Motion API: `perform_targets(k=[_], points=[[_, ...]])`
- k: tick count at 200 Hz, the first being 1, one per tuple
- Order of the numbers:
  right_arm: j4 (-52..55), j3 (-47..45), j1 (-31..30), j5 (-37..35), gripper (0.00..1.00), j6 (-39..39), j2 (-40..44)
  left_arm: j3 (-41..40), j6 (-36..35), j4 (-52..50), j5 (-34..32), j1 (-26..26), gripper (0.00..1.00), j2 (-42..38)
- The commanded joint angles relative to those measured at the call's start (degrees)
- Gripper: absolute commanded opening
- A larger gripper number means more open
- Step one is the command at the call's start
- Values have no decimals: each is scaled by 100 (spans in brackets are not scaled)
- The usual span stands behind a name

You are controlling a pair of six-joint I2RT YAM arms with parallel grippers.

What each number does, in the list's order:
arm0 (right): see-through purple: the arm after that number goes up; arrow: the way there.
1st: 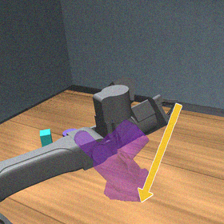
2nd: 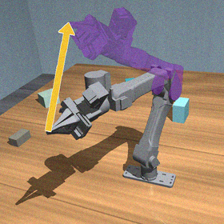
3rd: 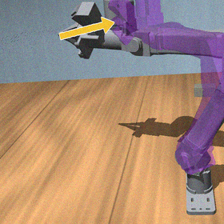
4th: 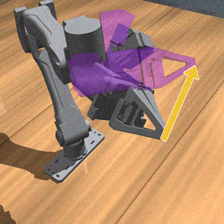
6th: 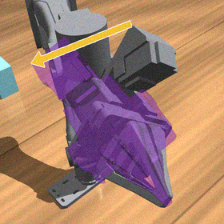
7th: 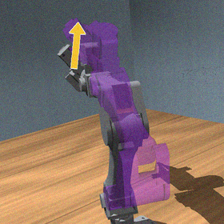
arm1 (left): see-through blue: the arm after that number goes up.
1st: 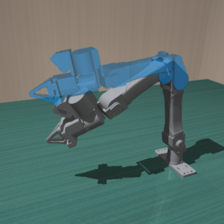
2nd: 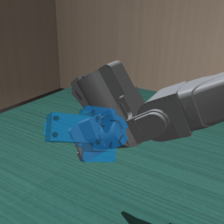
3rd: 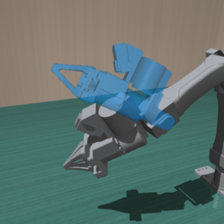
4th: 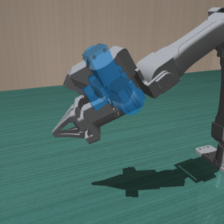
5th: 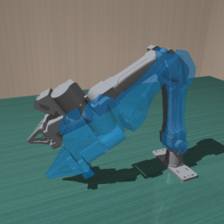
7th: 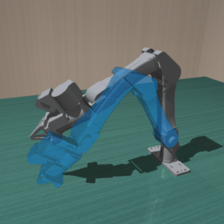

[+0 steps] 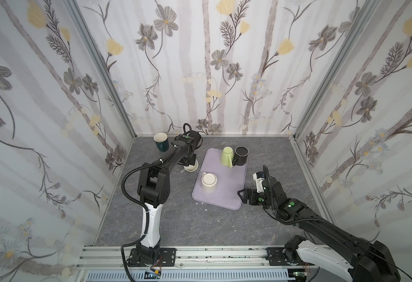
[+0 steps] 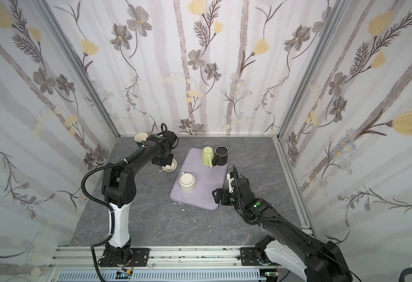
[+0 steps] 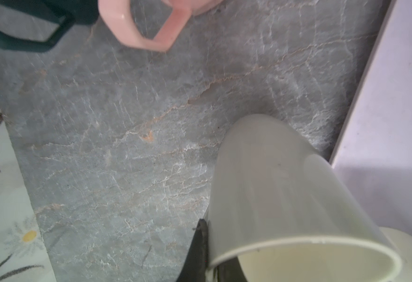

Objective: Turn the mug right side up
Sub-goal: Place the mug at the top-center of the table.

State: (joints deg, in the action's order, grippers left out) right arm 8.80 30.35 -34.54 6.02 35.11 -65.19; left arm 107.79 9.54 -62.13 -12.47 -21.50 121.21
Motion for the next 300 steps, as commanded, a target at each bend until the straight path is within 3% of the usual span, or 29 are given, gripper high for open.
perform_targets(k=[1,57,145,154,159,164,187,215,226,242,274,300], points=[[-365,-113,-8,-90,93,119,88,102,143,-513,657,253,0,-61],[-246,-159,-8,-119,93,92,322,407,259,-605,1568,1089,0,139],[-21,-163,-8,-242,94,114,518,2035,197,-1462,1788,1520,0,1267],[-29,-168,-8,-242,94,126,514,2161,214,-1522,1822,1561,15,1332],[-32,-167,-8,-242,94,138,501,2229,224,-1566,1812,1581,33,1370],[-28,-161,-8,-237,95,137,501,2303,215,-1609,1803,1591,42,1399],[-55,-176,-6,-229,95,145,473,2414,115,-1599,1784,1593,56,1350],[23,-113,-8,-394,96,143,367,2414,114,-1446,1788,1587,84,1092],[-4,-80,-8,-361,97,110,332,2414,102,-1421,1799,1580,87,955],[-109,-68,-34,-348,97,119,364,2344,94,-1378,1671,1548,100,673],[-281,46,-150,-377,97,137,361,1684,122,-933,1248,1315,100,-244],[-477,315,-387,-433,98,113,-2,687,235,-330,1020,954,100,-1159]])
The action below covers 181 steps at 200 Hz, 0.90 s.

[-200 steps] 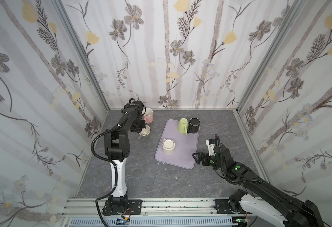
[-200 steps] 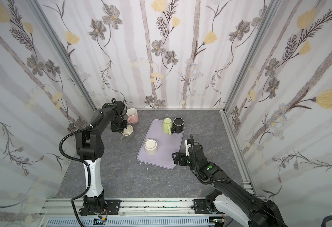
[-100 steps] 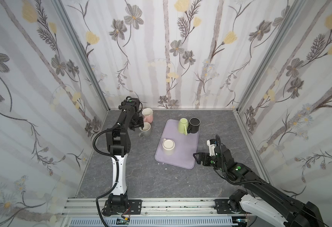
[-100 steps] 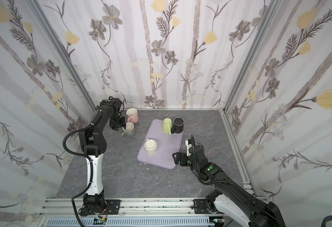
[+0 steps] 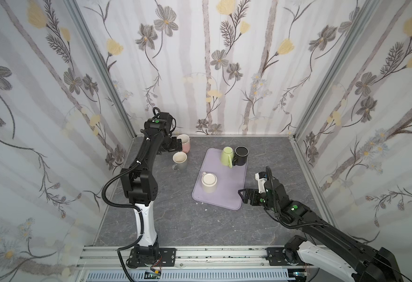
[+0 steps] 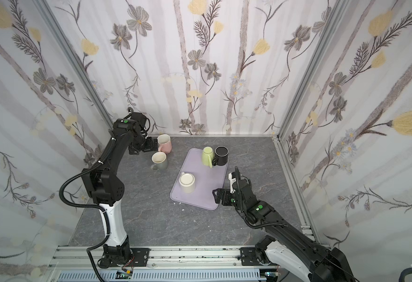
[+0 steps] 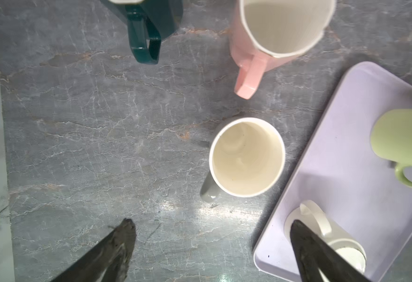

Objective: Turn the mug right side up
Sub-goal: Place the mug at the top-center of the table, then move the mug to the tray.

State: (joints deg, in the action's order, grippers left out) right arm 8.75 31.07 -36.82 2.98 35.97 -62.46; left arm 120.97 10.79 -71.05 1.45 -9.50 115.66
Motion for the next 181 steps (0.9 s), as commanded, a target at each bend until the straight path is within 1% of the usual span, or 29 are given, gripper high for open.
perform_targets(k=[1,13,27,55,58,83,97,109,120,134,156,168,181], points=[[-476,260,-177,-130,98,22,-297,-673,113,585,-382,-259,100,-635],[-538,462,-323,-198,98,-17,-585,-1248,163,968,-460,-508,100,-1091],[-596,760,-462,-305,99,-77,-976,-2124,297,1595,-462,-844,100,-1673],[-705,1138,-513,-260,99,-50,-1552,-3813,809,3107,-149,-1460,100,-2632],[-719,1320,-520,-252,99,-49,-1606,-3995,866,3222,-133,-1503,100,-2688],[-745,1706,-477,-407,98,-94,-2020,-4901,1200,3975,-145,-1861,100,-3223],[-723,1994,-400,-549,96,-160,-2351,-5339,1334,4241,-346,-1991,100,-3602],[-706,2277,-270,-475,91,-209,-2699,-5705,1408,4485,-391,-2029,100,-3912],[-623,2616,-159,-338,87,-265,-3136,-5999,1460,4676,-400,-2030,100,-4156],[-462,3081,-78,-386,84,-357,-3592,-6252,1435,4755,-487,-2036,100,-4391],[-70,3981,12,-522,67,-626,-4427,-6494,1368,4834,-636,-2027,100,-4650],[407,4598,58,-688,64,-730,-4938,-6538,1285,4867,-603,-2025,100,-4662],[946,5308,106,-841,52,-808,-5437,-6525,1204,4829,-566,-2030,100,-4627]])
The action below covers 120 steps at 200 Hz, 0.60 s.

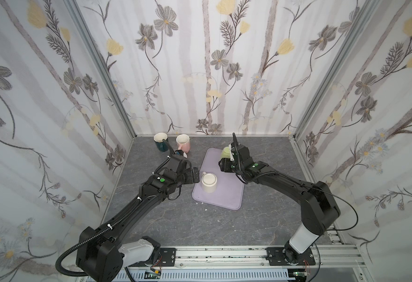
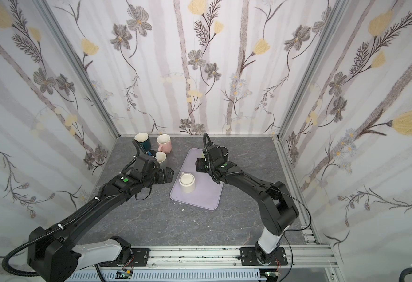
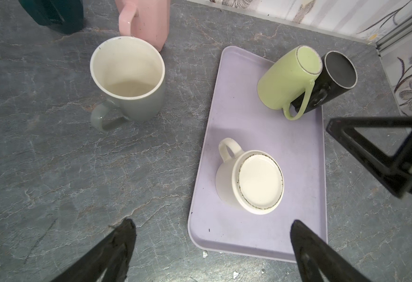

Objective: Turn the mug right side up
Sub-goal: Move the mug to the tray.

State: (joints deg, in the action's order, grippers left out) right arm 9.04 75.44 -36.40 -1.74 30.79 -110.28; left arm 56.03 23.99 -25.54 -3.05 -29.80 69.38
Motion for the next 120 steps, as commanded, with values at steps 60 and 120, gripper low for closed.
perform_targets(k=[60,120], points=[[1935,1983,244,-929,53,-304,-1347,-113,-360,350,-187,2,100,-19],[2092,2329,474,-785,53,-378,-1648,-246,-254,629,-38,-4,100,20]])
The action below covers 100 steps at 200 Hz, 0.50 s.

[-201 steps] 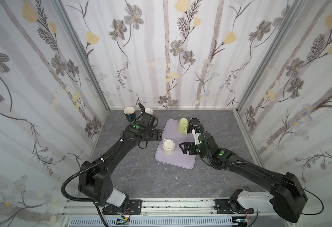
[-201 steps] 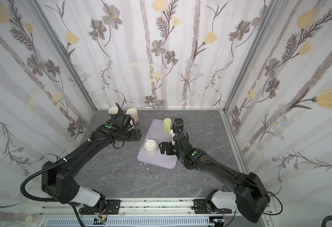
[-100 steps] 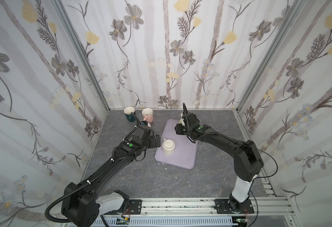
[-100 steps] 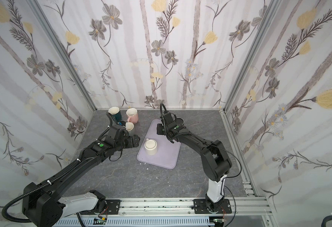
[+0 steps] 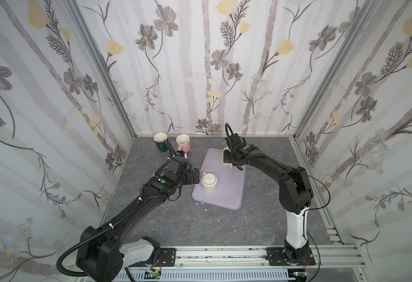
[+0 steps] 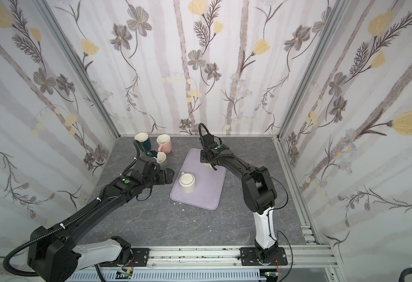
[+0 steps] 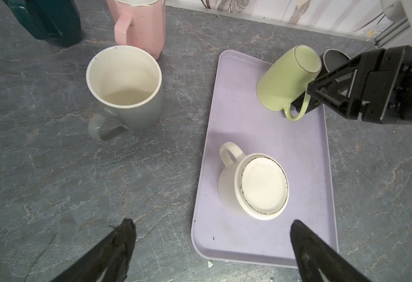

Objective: Turn the mug right side up
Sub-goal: Move the mug to the tray.

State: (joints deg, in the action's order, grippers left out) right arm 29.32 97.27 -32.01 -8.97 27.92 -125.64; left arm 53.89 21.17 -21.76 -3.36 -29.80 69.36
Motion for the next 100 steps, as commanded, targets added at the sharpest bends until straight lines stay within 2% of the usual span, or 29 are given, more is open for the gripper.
perform_targets(k=[1,62,100], points=[[65,153,40,-61,53,-93,-115,-34,28,242,-3,-1,100,24],[171,511,98,-13,52,-191,-450,-136,54,321,-71,1,100,42],[270,700,112,-72,48,-243,-648,-124,54,345,-112,-1,100,51]])
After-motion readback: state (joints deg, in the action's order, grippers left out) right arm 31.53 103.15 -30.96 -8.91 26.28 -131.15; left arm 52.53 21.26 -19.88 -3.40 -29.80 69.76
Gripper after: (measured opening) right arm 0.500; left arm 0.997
